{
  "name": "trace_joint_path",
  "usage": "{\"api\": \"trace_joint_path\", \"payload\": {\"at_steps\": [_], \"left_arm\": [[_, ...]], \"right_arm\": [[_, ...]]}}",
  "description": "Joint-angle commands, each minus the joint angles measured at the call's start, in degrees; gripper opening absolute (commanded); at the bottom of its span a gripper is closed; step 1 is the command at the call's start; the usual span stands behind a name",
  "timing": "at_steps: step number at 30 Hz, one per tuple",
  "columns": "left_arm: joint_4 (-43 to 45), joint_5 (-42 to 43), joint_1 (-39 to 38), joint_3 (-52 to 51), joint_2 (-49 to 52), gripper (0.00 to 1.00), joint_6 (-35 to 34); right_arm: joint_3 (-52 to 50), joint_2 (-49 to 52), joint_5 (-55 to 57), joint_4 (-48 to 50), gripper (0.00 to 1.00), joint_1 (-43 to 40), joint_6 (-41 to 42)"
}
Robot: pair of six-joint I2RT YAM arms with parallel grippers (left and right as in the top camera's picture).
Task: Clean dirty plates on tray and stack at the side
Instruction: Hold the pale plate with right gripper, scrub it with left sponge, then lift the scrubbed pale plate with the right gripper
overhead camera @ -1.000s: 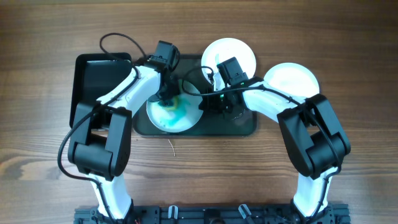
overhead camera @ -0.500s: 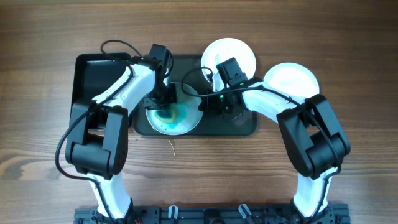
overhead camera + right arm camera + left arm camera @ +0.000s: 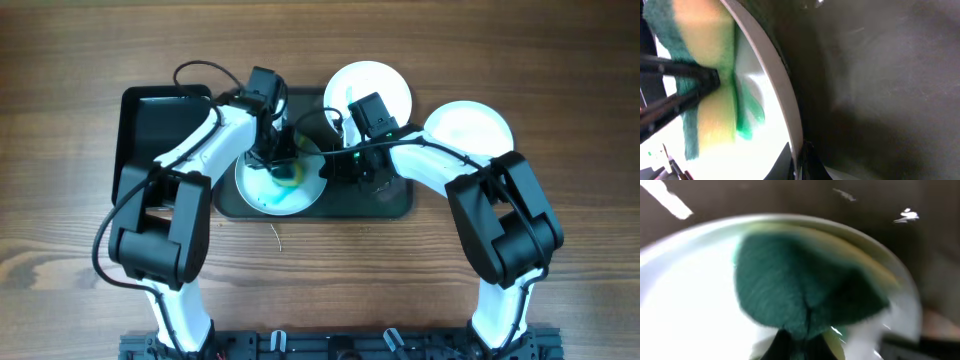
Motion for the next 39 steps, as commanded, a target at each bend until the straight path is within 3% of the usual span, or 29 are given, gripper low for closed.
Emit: {"api": "trace_joint_path", "payload": {"at_steps": [1,9,18,31,39], "left_arm": [[-2.2,-16.1,1.2,1.2,0.1,0.04,-5.9],[-15.4,-16.1,4.5,9.1,-5.3,0.04,-6.3],[-16.3,-14.5,8.8,9.3,-7.4,0.04,-4.7],[-14.9,-10.4,8.8,9.3,-7.4,0.04,-4.5],[-13.9,0.0,8.8,9.3,-7.4,0.04,0.6]], "right_arm": [[-1.6,2.2,1.9,-1.1,0.04,0.2,-1.2],[-1.5,2.1,3.1,-1.4,0.04,0.2,0.3],[-1.5,-6.5,12.6,-6.6,0.04,0.2,0.4],[-1.5,-23.8,39.5,-16.8,0.04,0.8,-1.6],[0.7,-26.8,61.5,-20.4,0.04,7.4,-7.8]]}}
